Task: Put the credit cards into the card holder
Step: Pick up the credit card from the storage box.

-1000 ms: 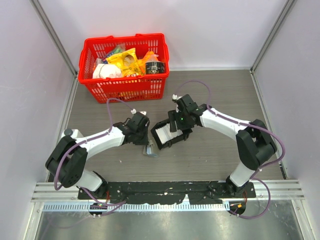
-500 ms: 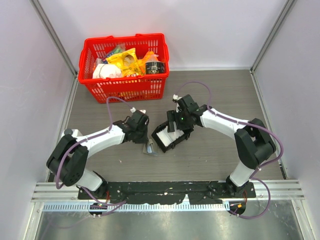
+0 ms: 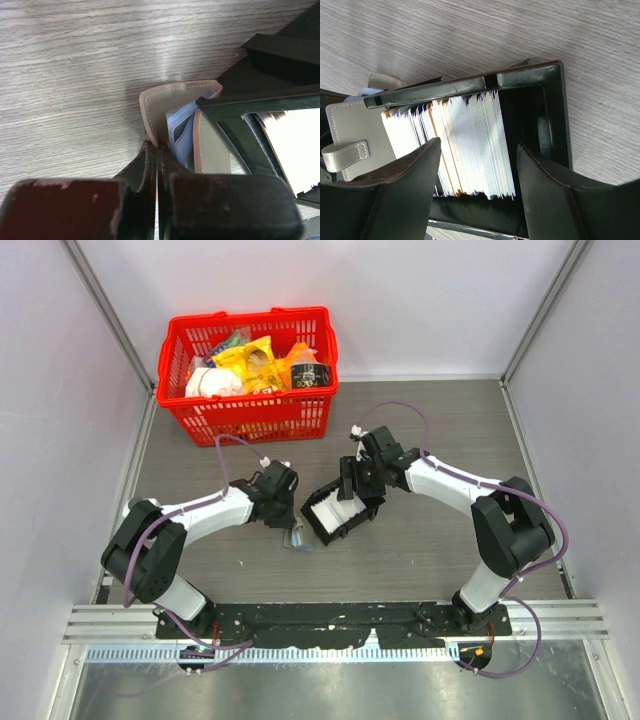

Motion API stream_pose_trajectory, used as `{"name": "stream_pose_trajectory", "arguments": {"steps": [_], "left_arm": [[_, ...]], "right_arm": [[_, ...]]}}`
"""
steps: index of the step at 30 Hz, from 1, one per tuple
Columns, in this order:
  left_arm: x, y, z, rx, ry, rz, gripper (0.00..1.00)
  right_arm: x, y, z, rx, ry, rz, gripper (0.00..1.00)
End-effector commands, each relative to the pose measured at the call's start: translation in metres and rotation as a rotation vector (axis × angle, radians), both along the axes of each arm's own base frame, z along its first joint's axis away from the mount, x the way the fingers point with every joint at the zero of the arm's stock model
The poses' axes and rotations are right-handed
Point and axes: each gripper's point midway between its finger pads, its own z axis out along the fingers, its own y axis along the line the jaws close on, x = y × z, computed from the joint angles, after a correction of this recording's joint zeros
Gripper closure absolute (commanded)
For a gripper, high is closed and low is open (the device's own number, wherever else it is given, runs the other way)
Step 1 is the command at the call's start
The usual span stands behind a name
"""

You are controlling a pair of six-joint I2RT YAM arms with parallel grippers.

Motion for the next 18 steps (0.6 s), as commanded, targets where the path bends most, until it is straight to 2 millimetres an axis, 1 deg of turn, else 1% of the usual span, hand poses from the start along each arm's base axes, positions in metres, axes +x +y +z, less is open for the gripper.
{"name": "stream_pose_trajectory", "arguments": {"steps": [1,2,3,4,5,6,7,8,10,12,14,16,18], "left_arm": [[0.039,-0.037,0.033,-0.142,-0.14,-0.002,1.0],[0.039,-0.037,0.034,-0.144,-0.139,-0.003,1.0],[0.039,-0.037,0.033,-0.144,-0.139,-0.002,1.0],[0.039,-0.037,0.033,-0.145,-0.138,-0.003,1.0],[0.039,-0.037,0.034,-0.146,-0.14,-0.003,1.0],[0.039,-0.037,0.034,-0.148,-0.143,-0.003,1.0],[0.039,-0.037,0.034,-0.148,-0.141,-0.004,1.0],[0.039,-0.038,0.034,-0.148,-0.143,-0.004,1.0],[0.039,-0.037,0.033,-0.147,-0.142,-0.003,1.0],[0.039,-0.037,0.032,-0.146,-0.14,-0.003,1.0],[0.04,-0.037,0.031,-0.145,-0.138,-0.003,1.0],[0.04,-0.038,0.03,-0.145,-0.138,-0.003,1.0],[0.04,-0.039,0.031,-0.147,-0.14,-0.003,1.0]], "right_arm": [[-0.047,0.02,-0.007,0.065,0.156,0.138,0.35],[-0.048,0.018,-0.008,0.042,0.149,0.139,0.34],[-0.041,0.013,-0.011,-0.032,0.092,0.129,0.34],[-0.039,0.006,-0.015,-0.085,0.071,0.119,0.32],[-0.031,0.001,-0.016,-0.151,0.022,0.098,0.29],[-0.031,-0.003,-0.023,-0.191,0.027,0.092,0.27],[-0.026,-0.006,-0.024,-0.227,0.007,0.083,0.27],[-0.029,-0.008,-0.032,-0.252,0.028,0.084,0.25],[-0.032,-0.003,-0.04,-0.23,0.045,0.094,0.23],[-0.042,0.004,-0.049,-0.187,0.095,0.105,0.22],[-0.055,0.012,-0.053,-0.138,0.158,0.124,0.21],[-0.061,0.016,-0.053,-0.1,0.19,0.12,0.21],[-0.065,0.023,-0.048,-0.059,0.209,0.132,0.22]]}}
